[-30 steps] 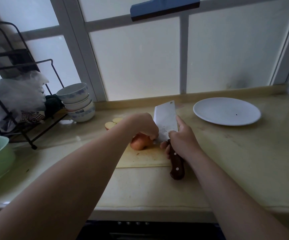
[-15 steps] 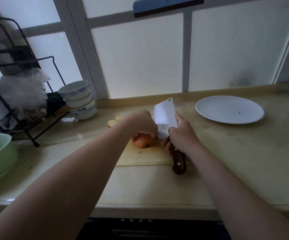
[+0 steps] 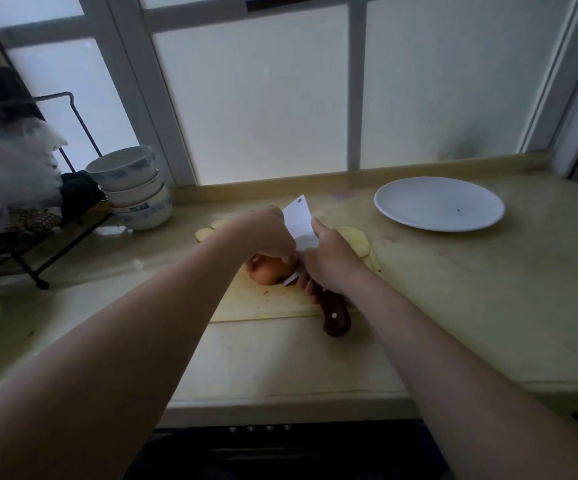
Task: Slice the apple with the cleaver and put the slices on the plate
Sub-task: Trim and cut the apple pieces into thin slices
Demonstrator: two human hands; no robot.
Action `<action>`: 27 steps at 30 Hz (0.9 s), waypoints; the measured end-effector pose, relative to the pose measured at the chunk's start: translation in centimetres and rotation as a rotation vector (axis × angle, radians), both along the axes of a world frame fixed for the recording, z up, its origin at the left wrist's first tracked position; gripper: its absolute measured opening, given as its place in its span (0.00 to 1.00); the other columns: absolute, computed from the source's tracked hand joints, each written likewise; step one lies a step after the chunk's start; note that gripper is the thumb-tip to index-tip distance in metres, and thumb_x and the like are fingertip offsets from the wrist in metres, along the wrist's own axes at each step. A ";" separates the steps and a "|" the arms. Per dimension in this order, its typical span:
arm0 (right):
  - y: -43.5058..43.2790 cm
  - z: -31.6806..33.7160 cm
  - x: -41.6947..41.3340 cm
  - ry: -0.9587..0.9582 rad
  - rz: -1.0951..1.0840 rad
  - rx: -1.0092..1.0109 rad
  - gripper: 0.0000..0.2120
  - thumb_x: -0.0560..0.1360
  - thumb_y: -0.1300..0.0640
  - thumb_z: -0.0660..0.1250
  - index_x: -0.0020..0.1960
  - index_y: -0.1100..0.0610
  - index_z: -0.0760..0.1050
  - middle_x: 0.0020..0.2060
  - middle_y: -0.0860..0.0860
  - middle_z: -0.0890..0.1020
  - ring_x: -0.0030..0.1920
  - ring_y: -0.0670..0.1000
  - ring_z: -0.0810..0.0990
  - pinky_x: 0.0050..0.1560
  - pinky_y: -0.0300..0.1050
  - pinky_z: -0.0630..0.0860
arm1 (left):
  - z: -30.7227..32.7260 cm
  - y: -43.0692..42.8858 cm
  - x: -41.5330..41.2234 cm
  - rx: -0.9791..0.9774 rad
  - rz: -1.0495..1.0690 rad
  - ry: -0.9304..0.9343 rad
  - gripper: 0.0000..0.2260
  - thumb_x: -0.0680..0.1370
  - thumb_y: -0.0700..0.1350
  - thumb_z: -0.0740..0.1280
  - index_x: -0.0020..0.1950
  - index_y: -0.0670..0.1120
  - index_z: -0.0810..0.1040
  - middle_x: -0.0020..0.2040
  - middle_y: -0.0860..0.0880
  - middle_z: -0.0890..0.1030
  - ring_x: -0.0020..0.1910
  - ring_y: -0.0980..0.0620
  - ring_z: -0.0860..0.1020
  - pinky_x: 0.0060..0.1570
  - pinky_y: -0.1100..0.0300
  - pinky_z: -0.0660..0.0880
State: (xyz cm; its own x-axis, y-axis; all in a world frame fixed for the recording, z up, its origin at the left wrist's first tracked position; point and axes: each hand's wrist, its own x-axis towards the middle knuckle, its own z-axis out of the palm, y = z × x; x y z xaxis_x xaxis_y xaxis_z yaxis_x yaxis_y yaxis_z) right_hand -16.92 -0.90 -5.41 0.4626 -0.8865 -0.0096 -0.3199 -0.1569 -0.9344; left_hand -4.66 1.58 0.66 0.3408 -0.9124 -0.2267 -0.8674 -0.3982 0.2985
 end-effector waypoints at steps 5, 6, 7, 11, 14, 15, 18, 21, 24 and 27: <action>-0.9 0.6 0.0 0.063 0.084 0.103 0.16 0.81 0.63 0.58 0.67 0.56 0.73 0.33 0.61 0.83 0.21 0.53 0.76 0.23 0.42 0.73 | -0.1 0.0 0.2 0.014 -0.034 -0.052 0.13 0.74 0.44 0.75 0.48 0.37 0.76 0.43 0.37 0.84 0.39 0.39 0.85 0.47 0.45 0.84; -0.9 0.7 -0.1 0.060 0.096 0.118 0.16 0.81 0.63 0.58 0.67 0.56 0.73 0.34 0.63 0.83 0.21 0.53 0.76 0.23 0.42 0.73 | 0.0 0.0 0.2 0.015 -0.039 -0.057 0.12 0.75 0.44 0.74 0.46 0.37 0.75 0.43 0.37 0.83 0.40 0.39 0.85 0.47 0.45 0.83; -0.8 0.7 -0.2 0.056 0.106 0.128 0.16 0.81 0.63 0.58 0.67 0.56 0.73 0.35 0.64 0.83 0.21 0.53 0.75 0.23 0.42 0.73 | -0.1 -0.1 0.2 0.017 -0.046 -0.054 0.11 0.75 0.44 0.74 0.45 0.38 0.75 0.44 0.37 0.83 0.41 0.39 0.85 0.48 0.44 0.83; -0.5 0.7 -0.5 0.047 0.148 0.120 0.12 0.82 0.60 0.57 0.61 0.55 0.75 0.34 0.58 0.86 0.24 0.53 0.75 0.25 0.43 0.74 | -0.1 -0.5 0.6 0.046 -0.041 -0.022 0.17 0.72 0.46 0.77 0.52 0.39 0.75 0.46 0.37 0.83 0.42 0.38 0.85 0.48 0.45 0.83; -0.1 0.3 -1.1 0.025 0.119 0.137 0.15 0.82 0.62 0.57 0.64 0.53 0.76 0.29 0.56 0.82 0.23 0.52 0.76 0.24 0.42 0.73 | 0.0 -0.3 1.3 0.055 -0.045 0.016 0.19 0.70 0.49 0.78 0.53 0.41 0.77 0.46 0.40 0.84 0.42 0.40 0.85 0.46 0.46 0.84; 0.0 0.1 -1.3 0.010 0.091 0.154 0.20 0.80 0.64 0.55 0.67 0.52 0.75 0.30 0.58 0.82 0.24 0.52 0.76 0.24 0.42 0.73 | 0.1 -0.2 1.5 0.059 -0.049 0.037 0.19 0.71 0.49 0.78 0.53 0.40 0.78 0.47 0.40 0.84 0.43 0.41 0.85 0.45 0.46 0.84; -0.2 -0.4 -1.9 -0.079 -0.037 0.168 0.36 0.72 0.69 0.49 0.77 0.51 0.68 0.33 0.59 0.84 0.26 0.54 0.77 0.26 0.44 0.75 | 0.1 -0.2 1.7 0.080 -0.031 0.096 0.19 0.72 0.48 0.77 0.58 0.40 0.78 0.52 0.40 0.83 0.47 0.41 0.84 0.48 0.46 0.84; -0.3 -0.5 -2.3 -0.130 -0.123 0.123 0.41 0.69 0.69 0.49 0.80 0.49 0.63 0.31 0.60 0.82 0.25 0.54 0.77 0.26 0.45 0.75 | 0.4 -0.4 1.6 0.095 0.013 0.114 0.21 0.74 0.47 0.76 0.62 0.40 0.75 0.54 0.39 0.81 0.48 0.39 0.83 0.50 0.45 0.83; -0.3 -0.4 -2.4 -0.140 -0.159 0.085 0.43 0.70 0.69 0.50 0.83 0.46 0.59 0.32 0.59 0.83 0.24 0.54 0.78 0.26 0.45 0.76 | 1.3 -0.4 0.9 0.145 0.039 0.026 0.22 0.75 0.50 0.75 0.62 0.40 0.73 0.50 0.39 0.80 0.46 0.38 0.83 0.49 0.47 0.82; 0.0 -0.3 -2.4 -0.164 -0.158 0.077 0.43 0.71 0.68 0.50 0.84 0.44 0.55 0.35 0.60 0.84 0.25 0.53 0.78 0.27 0.45 0.77 | 1.9 -0.8 0.2 0.212 0.054 -0.007 0.22 0.75 0.49 0.74 0.64 0.40 0.72 0.52 0.40 0.78 0.48 0.37 0.83 0.53 0.45 0.82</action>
